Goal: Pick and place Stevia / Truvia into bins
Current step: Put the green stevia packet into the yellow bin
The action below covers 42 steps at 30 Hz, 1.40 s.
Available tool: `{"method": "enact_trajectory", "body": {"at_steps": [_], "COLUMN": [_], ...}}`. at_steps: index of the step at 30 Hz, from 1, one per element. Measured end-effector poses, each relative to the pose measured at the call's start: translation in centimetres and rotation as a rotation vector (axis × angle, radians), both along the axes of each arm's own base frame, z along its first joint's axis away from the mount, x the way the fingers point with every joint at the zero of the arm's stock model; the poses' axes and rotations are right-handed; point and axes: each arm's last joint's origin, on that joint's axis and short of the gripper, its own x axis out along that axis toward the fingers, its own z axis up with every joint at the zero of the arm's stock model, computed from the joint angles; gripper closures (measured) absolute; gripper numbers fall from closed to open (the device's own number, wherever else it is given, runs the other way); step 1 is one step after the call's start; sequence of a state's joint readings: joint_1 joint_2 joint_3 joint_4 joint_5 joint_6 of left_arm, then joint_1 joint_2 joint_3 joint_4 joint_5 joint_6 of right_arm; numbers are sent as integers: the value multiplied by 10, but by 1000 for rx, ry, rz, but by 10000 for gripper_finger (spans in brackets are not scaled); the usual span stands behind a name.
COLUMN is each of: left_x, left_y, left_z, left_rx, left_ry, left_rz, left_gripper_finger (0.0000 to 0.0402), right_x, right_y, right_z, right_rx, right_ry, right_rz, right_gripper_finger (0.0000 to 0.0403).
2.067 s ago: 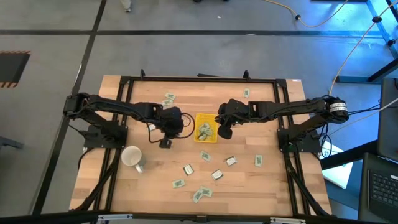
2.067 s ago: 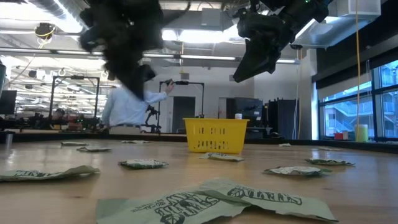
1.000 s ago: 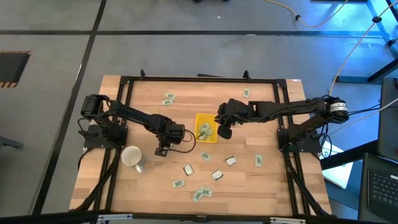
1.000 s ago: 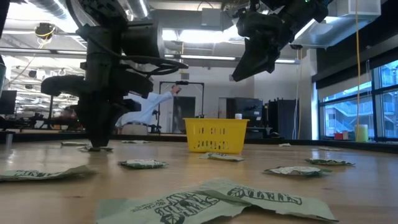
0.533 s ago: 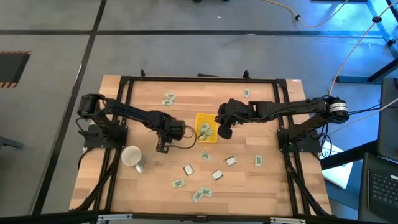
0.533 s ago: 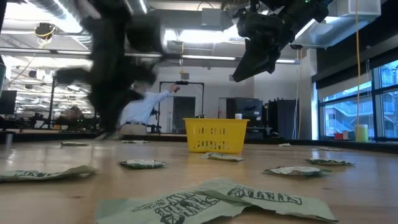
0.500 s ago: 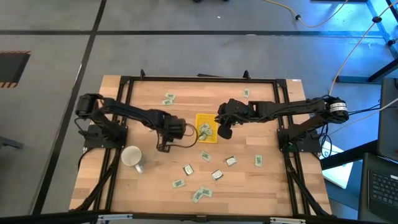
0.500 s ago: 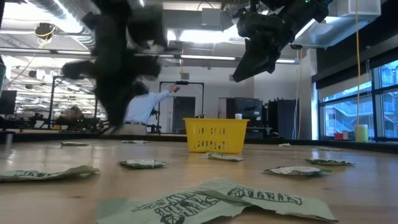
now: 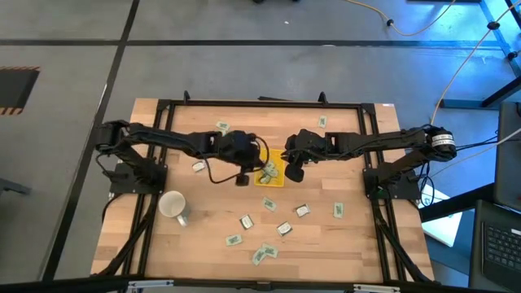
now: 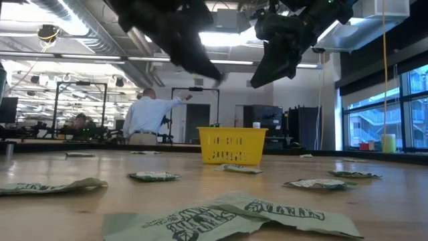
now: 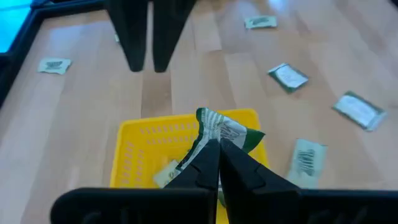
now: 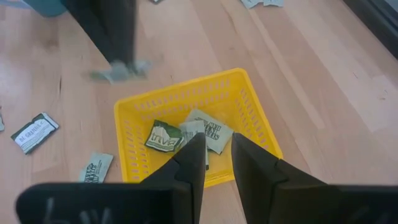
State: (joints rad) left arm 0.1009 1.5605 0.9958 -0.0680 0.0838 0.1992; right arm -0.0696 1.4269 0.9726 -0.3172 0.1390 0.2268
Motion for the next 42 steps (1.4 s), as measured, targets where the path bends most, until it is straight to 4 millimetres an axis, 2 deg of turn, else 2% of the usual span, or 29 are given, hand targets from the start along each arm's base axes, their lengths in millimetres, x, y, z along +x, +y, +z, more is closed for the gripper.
{"method": "enact_trajectory", "body": {"at_steps": [10, 15, 22, 29, 36, 42], "left_x": [19, 22, 23, 17, 7, 7], "left_y": [4, 4, 7, 12, 12, 12], "left_z": [-54, -64, -59, -35, -5, 3], "left_rx": [-22, -50, -51, -97, -123, -163], "left_ry": [141, 161, 133, 55, -41, -94], "left_rz": [28, 50, 57, 114, 136, 161], "left_gripper_finger": [395, 382, 345, 330, 335, 333], "right_x": [0, 0, 2, -3, -17, -25], "right_y": [0, 1, 13, 52, 83, 100], "right_z": [0, 0, 1, -2, -11, -19], "right_rx": [1, 4, 14, 146, 36, -5], "right_ry": [1, 0, -13, 36, 177, 268], "right_rz": [-1, -2, 50, 367, 514, 589], "right_gripper_finger": [321, 321, 321, 321, 324, 340]}}
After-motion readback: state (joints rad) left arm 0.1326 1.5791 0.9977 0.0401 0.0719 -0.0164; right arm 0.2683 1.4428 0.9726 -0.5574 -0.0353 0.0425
